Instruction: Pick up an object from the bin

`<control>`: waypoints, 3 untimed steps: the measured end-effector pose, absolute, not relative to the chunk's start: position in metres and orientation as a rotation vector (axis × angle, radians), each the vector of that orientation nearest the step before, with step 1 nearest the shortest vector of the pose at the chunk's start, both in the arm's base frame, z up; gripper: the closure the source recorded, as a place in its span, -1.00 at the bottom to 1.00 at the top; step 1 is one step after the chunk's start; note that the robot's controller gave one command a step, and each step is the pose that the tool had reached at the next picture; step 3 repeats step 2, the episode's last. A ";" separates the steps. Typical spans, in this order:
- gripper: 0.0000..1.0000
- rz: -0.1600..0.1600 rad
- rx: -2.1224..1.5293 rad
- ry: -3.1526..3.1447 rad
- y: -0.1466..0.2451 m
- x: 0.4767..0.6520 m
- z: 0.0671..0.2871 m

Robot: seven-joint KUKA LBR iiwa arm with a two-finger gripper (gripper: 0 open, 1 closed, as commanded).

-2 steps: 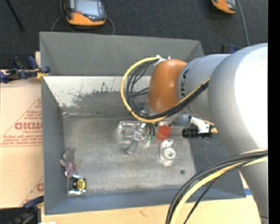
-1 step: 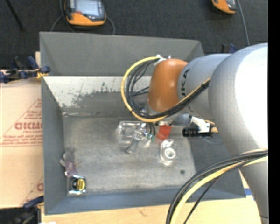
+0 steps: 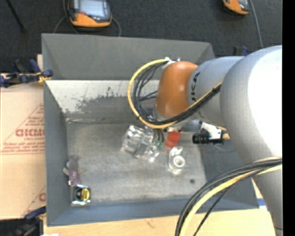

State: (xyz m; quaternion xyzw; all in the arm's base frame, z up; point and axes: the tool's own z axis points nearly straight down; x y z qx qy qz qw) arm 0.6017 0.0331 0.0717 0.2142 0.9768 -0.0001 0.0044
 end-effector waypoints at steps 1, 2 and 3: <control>1.00 0.001 0.667 3.066 0.033 0.603 0.110; 1.00 0.001 0.663 3.067 0.032 0.603 0.124; 1.00 0.001 0.663 3.067 0.032 0.603 0.124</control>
Offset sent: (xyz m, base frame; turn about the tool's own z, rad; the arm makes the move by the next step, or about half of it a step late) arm 0.0001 0.0000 0.0366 0.0000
